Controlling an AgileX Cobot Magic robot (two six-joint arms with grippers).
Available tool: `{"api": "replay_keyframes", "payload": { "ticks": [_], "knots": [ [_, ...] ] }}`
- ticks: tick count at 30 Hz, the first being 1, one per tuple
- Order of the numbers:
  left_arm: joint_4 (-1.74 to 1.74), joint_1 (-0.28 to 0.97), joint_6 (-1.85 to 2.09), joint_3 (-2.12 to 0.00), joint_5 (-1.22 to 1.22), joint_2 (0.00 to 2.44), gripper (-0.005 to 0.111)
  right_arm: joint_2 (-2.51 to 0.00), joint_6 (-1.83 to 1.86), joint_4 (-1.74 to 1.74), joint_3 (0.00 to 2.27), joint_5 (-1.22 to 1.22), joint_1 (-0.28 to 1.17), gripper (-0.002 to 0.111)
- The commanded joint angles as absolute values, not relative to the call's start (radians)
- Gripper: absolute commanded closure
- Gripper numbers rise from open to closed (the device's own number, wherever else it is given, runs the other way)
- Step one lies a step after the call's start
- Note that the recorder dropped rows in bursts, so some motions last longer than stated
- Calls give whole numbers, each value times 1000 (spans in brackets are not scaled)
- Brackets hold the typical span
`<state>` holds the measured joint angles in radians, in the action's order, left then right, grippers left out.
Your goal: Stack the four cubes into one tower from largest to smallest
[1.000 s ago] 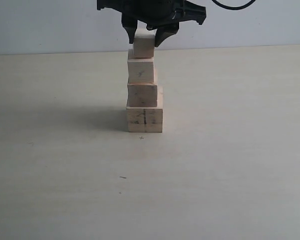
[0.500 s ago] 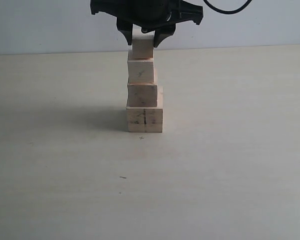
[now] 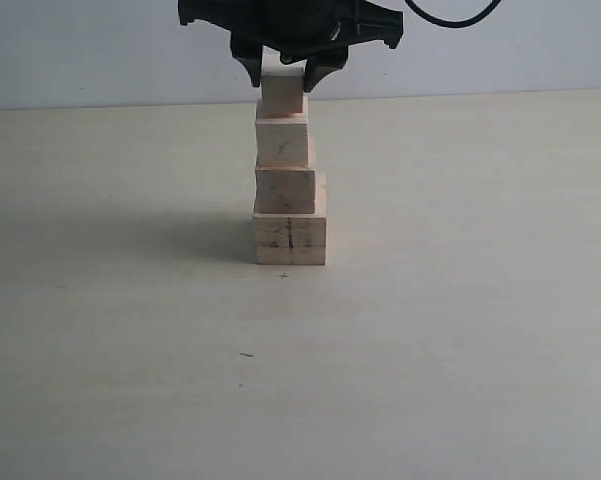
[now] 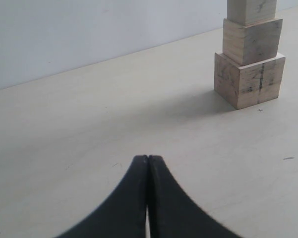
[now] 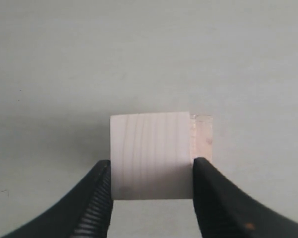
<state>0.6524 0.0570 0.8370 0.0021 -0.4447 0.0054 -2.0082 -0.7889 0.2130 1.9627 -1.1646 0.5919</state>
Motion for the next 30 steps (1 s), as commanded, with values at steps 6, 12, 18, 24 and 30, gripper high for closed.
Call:
{"api": "replay_keyframes", "payload": {
  "ticks": [6,12,18,24,30],
  "knots": [
    [652,64,835,0,-443,0,107,-2010,-791,204,1962,-1167,593,84],
    [652,64,835,0,-443,0,107,-2010,-791,204,1962,-1177,593,84],
    [652,64,835,0,-443,0,107,-2010,-791,199,1962,-1179,593,84],
    [652,64,835,0,-443,0,107,-2011,-791,200,1962,-1175,593,81],
    [652,64,835,0,-443,0,107,-2017,-791,198,1962,-1173,593,71]
  ]
}}
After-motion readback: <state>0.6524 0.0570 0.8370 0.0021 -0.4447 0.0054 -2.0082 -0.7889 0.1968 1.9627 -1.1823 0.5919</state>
